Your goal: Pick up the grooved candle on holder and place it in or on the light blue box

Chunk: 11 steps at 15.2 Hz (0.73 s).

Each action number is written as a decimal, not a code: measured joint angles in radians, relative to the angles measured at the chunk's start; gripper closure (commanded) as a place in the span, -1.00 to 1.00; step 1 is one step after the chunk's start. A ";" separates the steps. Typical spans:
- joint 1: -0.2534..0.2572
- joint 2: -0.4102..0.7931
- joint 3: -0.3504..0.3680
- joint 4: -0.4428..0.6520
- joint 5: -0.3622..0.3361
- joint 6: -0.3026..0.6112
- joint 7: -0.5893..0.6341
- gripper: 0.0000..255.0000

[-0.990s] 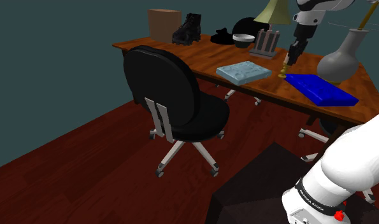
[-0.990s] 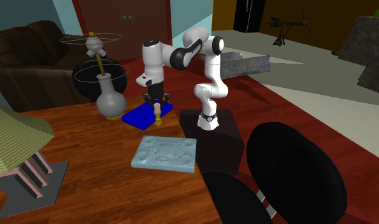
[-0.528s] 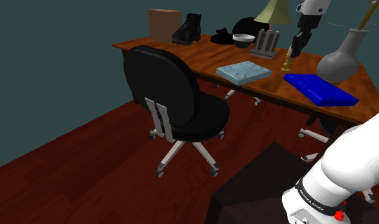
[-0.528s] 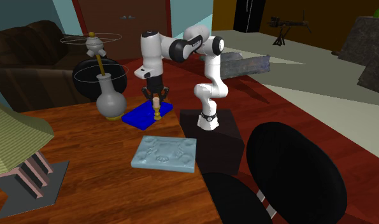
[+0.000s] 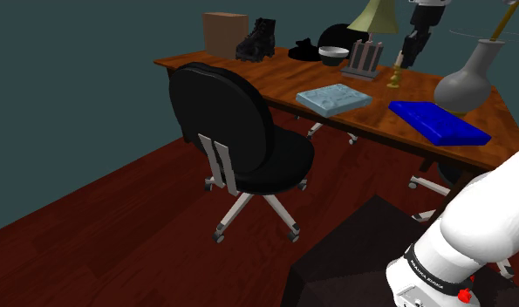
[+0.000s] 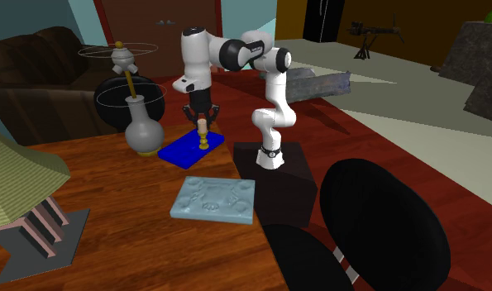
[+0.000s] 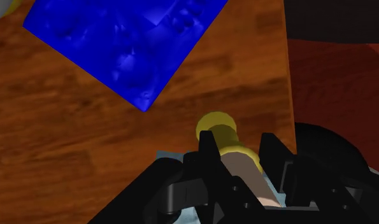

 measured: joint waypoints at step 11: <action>0.026 0.364 0.020 0.432 0.196 -0.127 0.059 1.00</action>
